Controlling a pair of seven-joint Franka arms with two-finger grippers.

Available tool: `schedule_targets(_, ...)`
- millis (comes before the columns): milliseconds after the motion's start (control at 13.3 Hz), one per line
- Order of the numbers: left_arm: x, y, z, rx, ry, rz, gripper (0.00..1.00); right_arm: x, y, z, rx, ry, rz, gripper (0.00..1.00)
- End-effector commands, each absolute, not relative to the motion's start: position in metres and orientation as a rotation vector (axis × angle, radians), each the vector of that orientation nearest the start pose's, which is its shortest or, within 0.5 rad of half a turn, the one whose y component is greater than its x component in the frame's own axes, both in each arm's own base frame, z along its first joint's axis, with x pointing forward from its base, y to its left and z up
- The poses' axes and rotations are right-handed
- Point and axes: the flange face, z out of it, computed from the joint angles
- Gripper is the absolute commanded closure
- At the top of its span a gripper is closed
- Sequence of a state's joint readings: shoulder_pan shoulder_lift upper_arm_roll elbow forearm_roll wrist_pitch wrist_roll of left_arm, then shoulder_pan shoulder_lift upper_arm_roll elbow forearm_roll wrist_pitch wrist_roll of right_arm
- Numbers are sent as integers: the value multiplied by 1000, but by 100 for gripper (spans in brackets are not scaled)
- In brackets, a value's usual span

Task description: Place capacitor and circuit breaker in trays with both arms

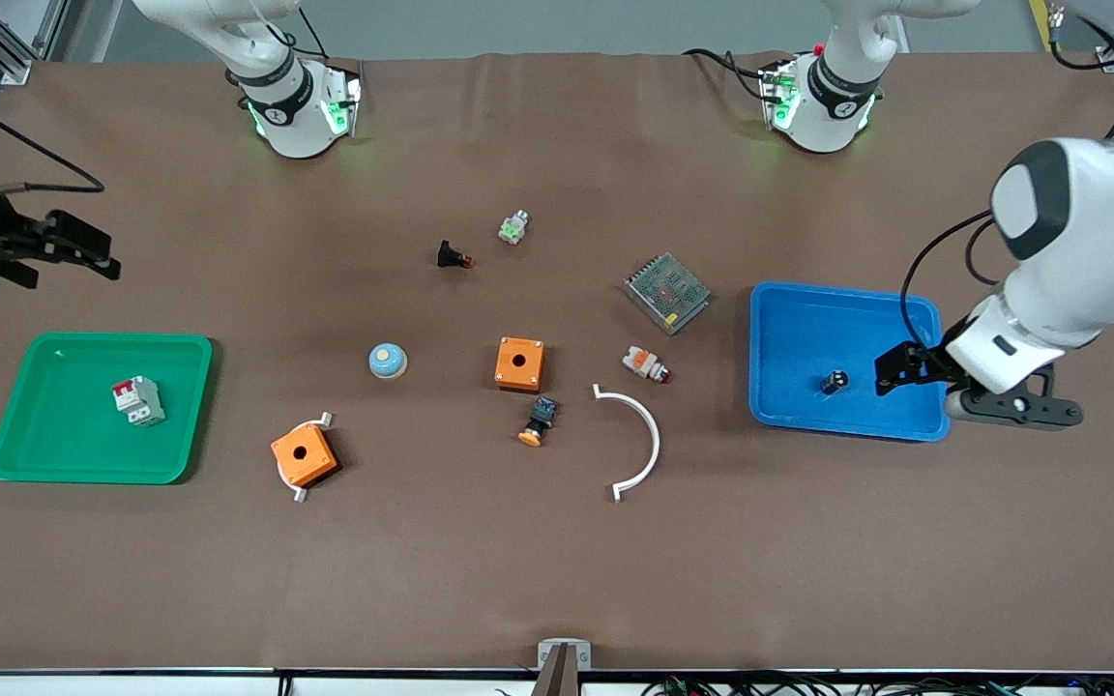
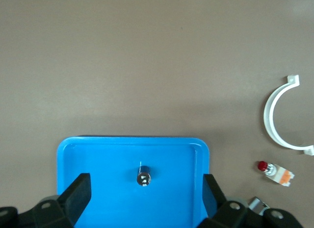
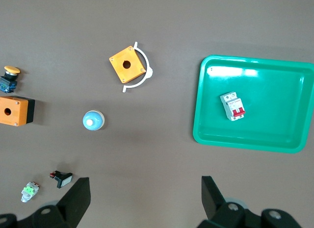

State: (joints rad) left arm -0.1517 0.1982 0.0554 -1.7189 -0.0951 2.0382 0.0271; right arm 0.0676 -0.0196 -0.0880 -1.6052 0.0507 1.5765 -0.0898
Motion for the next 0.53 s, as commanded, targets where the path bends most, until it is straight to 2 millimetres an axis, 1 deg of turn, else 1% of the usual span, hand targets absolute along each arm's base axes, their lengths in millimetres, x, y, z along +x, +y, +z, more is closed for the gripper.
schedule_targets(0, 619, -64, 528, -3175, 79, -168, 0, 520, -12, 612, -3095, -73, -29, 0)
schedule_targets(75, 611, -62, 547, -3174, 69, -170, 0, 513, -14, 609, -3094, -68, -31, 0)
schedule_targets(150, 600, -60, 566, -3175, 78, -182, 0, 512, -15, 609, -3093, -66, -24, 0)
schedule_targets(225, 591, -57, 582, -3176, 79, -194, 0, 511, -22, 611, -3093, -45, -22, 0)
schedule_targets(300, 581, -56, 596, -3179, 73, -196, 0, 510, -25, 611, -3093, -31, -18, 0)
schedule_targets(450, 562, -52, 620, -3182, 66, -201, 0, 512, -27, 614, -3094, -26, -34, 0)
